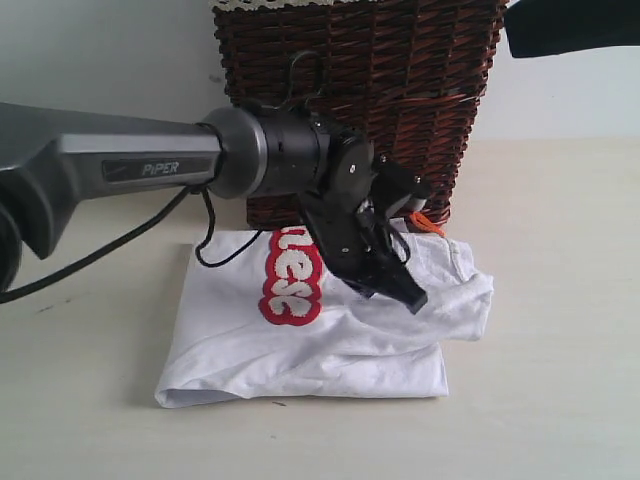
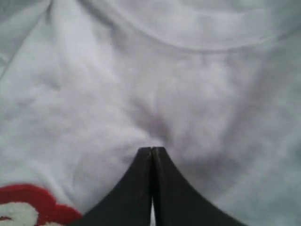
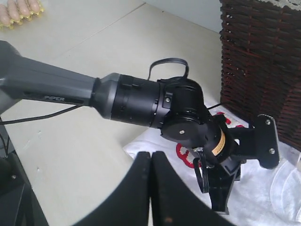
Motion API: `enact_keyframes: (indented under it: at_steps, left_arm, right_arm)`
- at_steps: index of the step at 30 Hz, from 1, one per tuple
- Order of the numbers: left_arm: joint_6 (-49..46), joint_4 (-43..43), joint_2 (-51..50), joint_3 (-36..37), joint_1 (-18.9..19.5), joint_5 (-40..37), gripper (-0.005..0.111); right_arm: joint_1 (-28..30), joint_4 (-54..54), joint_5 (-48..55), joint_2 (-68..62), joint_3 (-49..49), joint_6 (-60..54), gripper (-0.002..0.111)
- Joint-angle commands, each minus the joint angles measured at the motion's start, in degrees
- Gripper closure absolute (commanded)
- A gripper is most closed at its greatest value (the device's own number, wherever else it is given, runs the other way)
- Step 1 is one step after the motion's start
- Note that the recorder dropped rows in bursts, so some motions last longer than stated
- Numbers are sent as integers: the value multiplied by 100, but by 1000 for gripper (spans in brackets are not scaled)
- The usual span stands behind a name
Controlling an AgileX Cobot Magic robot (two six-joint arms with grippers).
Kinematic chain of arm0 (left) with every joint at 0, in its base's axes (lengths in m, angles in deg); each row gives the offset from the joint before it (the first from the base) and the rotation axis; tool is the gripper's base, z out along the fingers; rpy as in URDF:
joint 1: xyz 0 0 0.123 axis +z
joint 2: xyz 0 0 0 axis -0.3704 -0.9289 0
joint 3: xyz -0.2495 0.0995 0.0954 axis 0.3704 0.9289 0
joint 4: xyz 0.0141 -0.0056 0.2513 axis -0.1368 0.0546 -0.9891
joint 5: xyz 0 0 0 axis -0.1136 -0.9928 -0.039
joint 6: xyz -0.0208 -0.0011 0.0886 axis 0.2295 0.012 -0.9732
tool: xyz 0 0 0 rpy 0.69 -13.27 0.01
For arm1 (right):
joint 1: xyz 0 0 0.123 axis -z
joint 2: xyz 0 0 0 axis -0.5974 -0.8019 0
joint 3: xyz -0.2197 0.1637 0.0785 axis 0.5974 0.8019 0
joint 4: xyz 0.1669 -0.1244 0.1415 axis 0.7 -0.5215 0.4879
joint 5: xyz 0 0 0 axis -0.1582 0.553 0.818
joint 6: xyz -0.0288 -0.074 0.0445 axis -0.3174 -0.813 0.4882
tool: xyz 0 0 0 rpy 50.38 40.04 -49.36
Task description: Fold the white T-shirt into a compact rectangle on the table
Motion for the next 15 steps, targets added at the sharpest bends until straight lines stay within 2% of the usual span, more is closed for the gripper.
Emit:
enact_keyframes:
  at_steps: [1,7,15]
  left_arm:
    - [-72,-8,811,-9,-249,-27,107]
    - [-72,-33,2070,400,-300,-67,107]
    - [146,-33,4215,1868,-300,600,107]
  right_arm:
    - [19,-48,-157,12,29,-105,108]
    - [19,-280,-566,560,122,-145,108]
    - [19,-348,-1828,1974,995,-189,108]
